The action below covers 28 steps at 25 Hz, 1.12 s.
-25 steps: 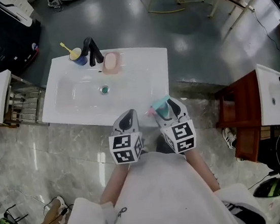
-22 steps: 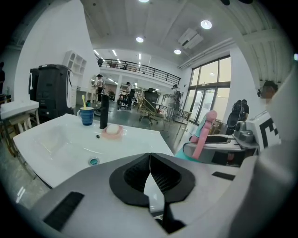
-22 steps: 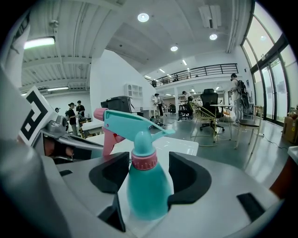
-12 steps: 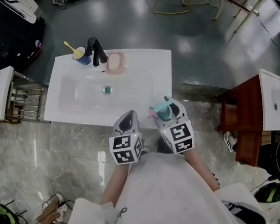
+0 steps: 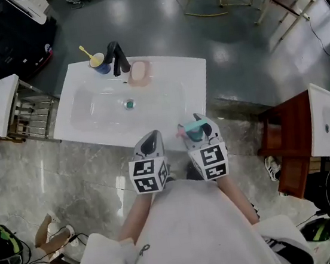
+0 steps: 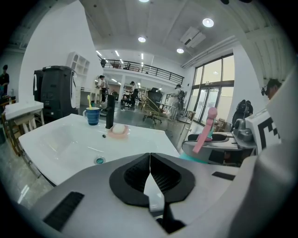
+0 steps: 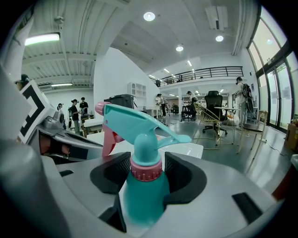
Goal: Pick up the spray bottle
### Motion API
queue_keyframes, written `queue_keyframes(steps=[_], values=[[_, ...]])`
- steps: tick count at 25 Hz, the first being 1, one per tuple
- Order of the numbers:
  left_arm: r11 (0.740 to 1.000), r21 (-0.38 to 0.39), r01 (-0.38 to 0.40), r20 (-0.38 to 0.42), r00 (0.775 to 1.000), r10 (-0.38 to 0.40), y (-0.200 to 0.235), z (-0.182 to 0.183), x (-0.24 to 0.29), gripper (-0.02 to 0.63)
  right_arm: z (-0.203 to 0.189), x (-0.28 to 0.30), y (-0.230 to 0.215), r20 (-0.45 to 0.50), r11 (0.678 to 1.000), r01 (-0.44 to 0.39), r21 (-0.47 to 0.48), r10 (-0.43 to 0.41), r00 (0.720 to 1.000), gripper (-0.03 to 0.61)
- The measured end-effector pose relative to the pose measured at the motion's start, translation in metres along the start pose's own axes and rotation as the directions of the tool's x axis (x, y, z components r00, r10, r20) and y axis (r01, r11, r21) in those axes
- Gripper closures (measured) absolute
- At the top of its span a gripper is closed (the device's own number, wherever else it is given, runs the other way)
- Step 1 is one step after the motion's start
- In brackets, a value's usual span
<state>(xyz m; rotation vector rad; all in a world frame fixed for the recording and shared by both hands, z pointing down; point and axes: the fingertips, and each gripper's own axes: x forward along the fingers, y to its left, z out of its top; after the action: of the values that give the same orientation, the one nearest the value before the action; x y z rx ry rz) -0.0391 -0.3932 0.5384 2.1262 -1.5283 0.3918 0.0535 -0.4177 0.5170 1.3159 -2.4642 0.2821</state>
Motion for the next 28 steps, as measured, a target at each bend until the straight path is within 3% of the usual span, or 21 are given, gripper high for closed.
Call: queue_keyframes(steps=[19,28], values=[[1.000,0.008,0.011,0.006,1.000,-0.011,0.002,0.003,0.000,0.588,0.008,-0.002,-0.006,0.018,0.999,0.044,-0.012,-0.044,0.999,0.344],[0.999,0.010,0.045,0.036,0.998,-0.046,-0.007,0.012,-0.001,0.588,0.030,-0.017,-0.012,0.077,0.996,0.087,-0.029,-0.085,0.993,0.344]])
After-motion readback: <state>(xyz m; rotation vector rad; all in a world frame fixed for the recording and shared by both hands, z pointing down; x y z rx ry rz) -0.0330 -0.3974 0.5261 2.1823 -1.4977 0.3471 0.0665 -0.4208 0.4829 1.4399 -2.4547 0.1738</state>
